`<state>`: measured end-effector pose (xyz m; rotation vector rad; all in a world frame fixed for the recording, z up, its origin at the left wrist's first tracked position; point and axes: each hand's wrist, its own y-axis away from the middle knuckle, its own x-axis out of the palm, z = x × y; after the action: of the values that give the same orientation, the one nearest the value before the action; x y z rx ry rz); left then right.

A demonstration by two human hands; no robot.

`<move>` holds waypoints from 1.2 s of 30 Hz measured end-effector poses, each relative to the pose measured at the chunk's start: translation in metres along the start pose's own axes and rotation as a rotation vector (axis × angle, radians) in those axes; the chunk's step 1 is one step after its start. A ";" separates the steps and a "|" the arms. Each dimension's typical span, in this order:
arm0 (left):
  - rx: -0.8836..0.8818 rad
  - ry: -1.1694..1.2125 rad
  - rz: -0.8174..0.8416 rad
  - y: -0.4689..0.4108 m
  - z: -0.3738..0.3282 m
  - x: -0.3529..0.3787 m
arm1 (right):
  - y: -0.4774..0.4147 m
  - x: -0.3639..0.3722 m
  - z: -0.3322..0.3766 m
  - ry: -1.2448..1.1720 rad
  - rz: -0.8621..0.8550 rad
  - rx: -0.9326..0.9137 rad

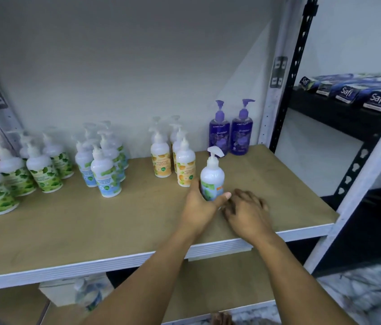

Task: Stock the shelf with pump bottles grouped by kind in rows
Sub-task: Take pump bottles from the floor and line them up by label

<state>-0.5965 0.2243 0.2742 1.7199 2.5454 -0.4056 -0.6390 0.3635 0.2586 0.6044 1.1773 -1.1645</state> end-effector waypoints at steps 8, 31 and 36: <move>0.042 -0.085 -0.081 -0.006 0.005 -0.012 | -0.008 0.002 0.003 -0.013 0.057 0.016; 0.024 -0.250 -0.410 0.067 0.021 -0.244 | -0.013 0.050 0.166 0.055 0.283 -0.404; 0.010 -0.270 -0.444 0.064 0.030 -0.272 | -0.021 0.061 0.182 0.077 0.289 -0.398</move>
<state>-0.4364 -0.0069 0.2823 1.0011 2.6978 -0.6196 -0.5909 0.1767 0.2661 0.4954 1.2951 -0.6443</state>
